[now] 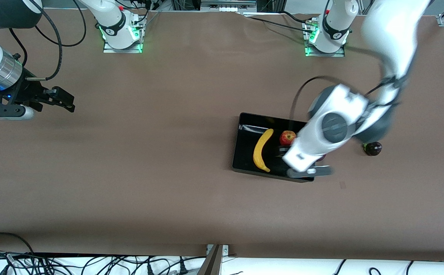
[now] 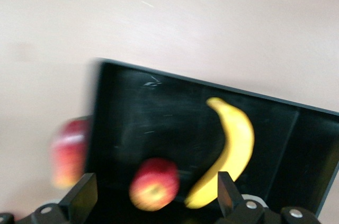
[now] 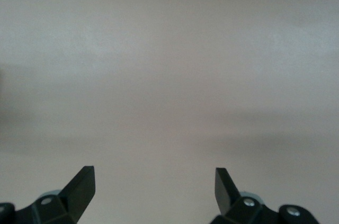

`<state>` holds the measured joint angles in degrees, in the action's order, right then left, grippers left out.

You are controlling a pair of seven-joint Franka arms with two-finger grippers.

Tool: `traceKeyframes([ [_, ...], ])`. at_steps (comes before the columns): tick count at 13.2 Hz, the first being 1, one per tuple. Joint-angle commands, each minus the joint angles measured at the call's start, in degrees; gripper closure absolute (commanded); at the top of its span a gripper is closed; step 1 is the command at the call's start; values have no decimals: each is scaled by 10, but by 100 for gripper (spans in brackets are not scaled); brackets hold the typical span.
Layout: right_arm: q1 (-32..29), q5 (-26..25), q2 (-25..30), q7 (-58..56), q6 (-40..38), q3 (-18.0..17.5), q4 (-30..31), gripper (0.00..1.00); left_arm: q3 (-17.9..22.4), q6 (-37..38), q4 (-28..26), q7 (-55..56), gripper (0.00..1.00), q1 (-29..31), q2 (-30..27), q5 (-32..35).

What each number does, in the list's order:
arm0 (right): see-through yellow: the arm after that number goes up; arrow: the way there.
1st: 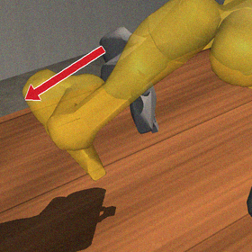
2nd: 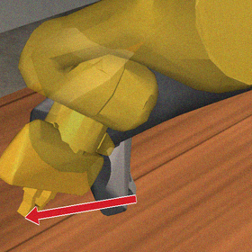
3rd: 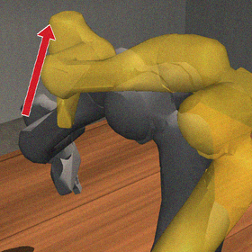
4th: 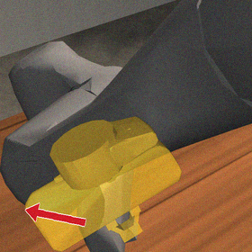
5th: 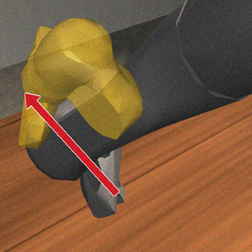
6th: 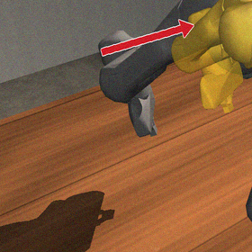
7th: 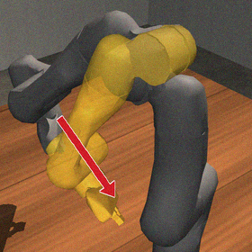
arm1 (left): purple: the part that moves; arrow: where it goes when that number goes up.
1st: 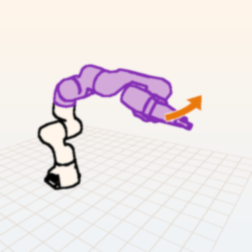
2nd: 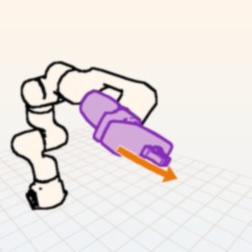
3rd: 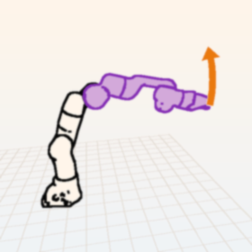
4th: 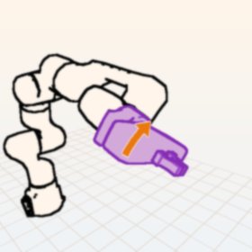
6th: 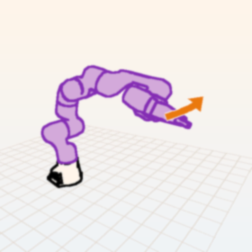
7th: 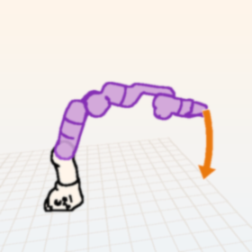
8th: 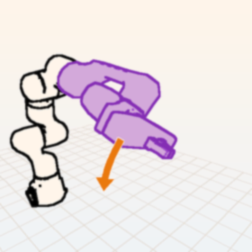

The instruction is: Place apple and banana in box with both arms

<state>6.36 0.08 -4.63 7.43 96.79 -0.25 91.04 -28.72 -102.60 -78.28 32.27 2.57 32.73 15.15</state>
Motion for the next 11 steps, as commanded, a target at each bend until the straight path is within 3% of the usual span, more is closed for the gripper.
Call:
traceKeyframes([
  [1,1,10,4,-9,-3,0,-2,0,-4,104,-8,-69,0,35,-88,-8],
  [3,1,9,3,-10,-1,1,-2,0,17,163,-7,-132,0,39,-148,-27],
  [6,7,5,3,-12,1,0,-4,0,203,158,-104,-253,0,-39,-266,-119],
  [7,15,0,4,-11,1,1,-5,0,241,129,-148,-259,0,-57,-303,-126],
  [9,17,-3,3,-11,3,1,-4,0,249,57,-208,-259,0,-52,-347,-128],
  [11,17,-4,3,-12,3,2,-4,0,249,57,-210,-259,0,-48,-344,-146],
])
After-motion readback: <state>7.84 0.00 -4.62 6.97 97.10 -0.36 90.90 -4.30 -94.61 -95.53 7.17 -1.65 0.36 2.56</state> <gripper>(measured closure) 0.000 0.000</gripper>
